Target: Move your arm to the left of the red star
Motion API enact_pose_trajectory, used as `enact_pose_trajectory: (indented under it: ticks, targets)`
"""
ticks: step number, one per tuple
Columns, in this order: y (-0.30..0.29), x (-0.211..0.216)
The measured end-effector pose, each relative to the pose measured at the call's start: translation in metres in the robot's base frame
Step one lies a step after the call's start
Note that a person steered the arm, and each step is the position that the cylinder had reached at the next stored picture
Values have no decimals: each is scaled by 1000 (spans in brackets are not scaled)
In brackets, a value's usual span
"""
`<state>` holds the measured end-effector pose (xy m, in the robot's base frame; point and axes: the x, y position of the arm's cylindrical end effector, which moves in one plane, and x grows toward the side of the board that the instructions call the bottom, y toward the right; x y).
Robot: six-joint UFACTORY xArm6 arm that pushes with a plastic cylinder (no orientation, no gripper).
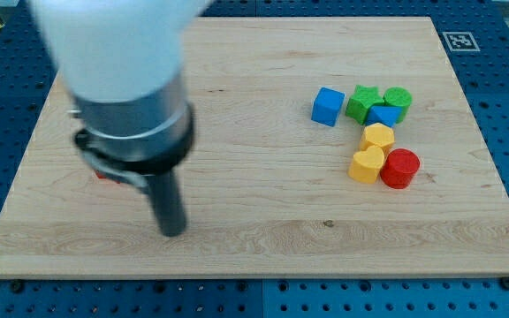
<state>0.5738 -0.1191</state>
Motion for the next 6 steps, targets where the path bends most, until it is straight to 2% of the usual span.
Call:
enact_pose_trajectory:
  ticks: [1,4,5,6]
  targets:
    - [-48,-6]
    - [-54,-5]
    - [-80,-4]
    - [-110,-22]
